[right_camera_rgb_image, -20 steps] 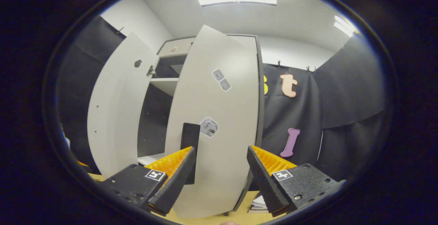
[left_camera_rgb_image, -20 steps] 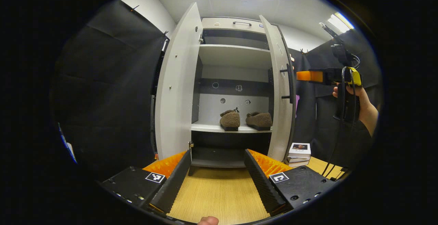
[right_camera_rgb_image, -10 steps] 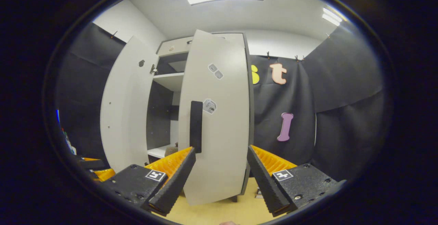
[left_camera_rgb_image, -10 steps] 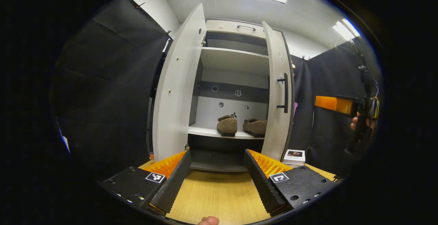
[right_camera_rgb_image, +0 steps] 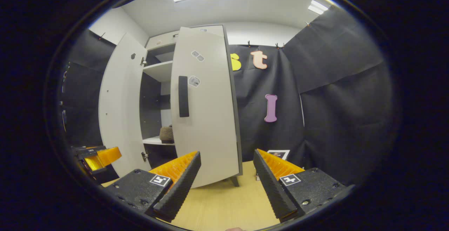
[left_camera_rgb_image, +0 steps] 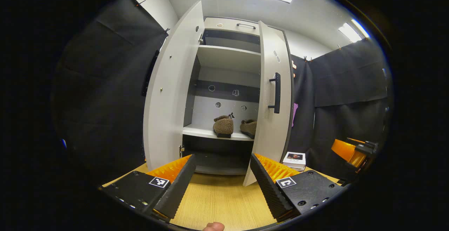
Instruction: Grab one shoe with the right hand and put it into the shoe cabinet, grab the other shoe with the left hand and put it into the shoe cabinet; then close the right door with the right hand and the left door with the left hand.
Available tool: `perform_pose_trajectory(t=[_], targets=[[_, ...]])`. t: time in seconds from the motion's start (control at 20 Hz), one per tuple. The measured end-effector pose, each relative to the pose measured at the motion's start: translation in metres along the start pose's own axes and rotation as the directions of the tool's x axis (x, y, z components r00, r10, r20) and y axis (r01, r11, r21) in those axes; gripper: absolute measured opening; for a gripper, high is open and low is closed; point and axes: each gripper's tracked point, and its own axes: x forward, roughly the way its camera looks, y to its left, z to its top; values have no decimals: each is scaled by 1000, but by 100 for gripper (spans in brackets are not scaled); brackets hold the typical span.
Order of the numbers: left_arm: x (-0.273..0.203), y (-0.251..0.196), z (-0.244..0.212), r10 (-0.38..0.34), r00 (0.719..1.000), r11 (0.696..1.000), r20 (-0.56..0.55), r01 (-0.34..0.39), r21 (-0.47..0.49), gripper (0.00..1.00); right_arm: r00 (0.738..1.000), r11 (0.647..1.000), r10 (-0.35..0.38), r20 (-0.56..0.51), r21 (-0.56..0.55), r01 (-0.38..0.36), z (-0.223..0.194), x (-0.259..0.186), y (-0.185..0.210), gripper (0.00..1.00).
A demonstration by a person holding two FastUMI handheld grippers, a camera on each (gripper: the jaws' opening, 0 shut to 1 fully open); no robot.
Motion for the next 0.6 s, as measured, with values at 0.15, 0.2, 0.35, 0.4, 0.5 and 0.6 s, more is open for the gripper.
perform_pose_trajectory(t=[0.15, 0.2, 0.35, 0.4, 0.5, 0.6], targets=[[3, -6, 5, -23, 1000, 999, 5, 23, -38, 95, 1000, 1000, -20, -17, -10, 20, -3, -6, -9, 96], [4, -6, 14, -28, 999, 998, 27, 29, -50, 99, 1000, 1000, -23, -16, -7, 23, -1, -5, -10, 97], [3, 11, 52, -2, 994, 999, 111, 7, -50, 95, 1000, 1000, -11, -16, -5, 11, 1, -3, -7, 96], [2, 20, 68, 13, 990, 999, 143, -6, -52, 99, 1000, 1000, -2, -15, -9, 2, 2, -2, -5, 95], [1, 42, 98, 46, 977, 997, 208, -32, -66, 95, 1000, 1000, 20, -18, -24, -20, 0, 0, 4, 96], [-4, 71, 120, 97, 965, 994, 243, -80, -79, 99, 999, 998, 45, -25, -40, -46, -3, 0, 13, 95]])
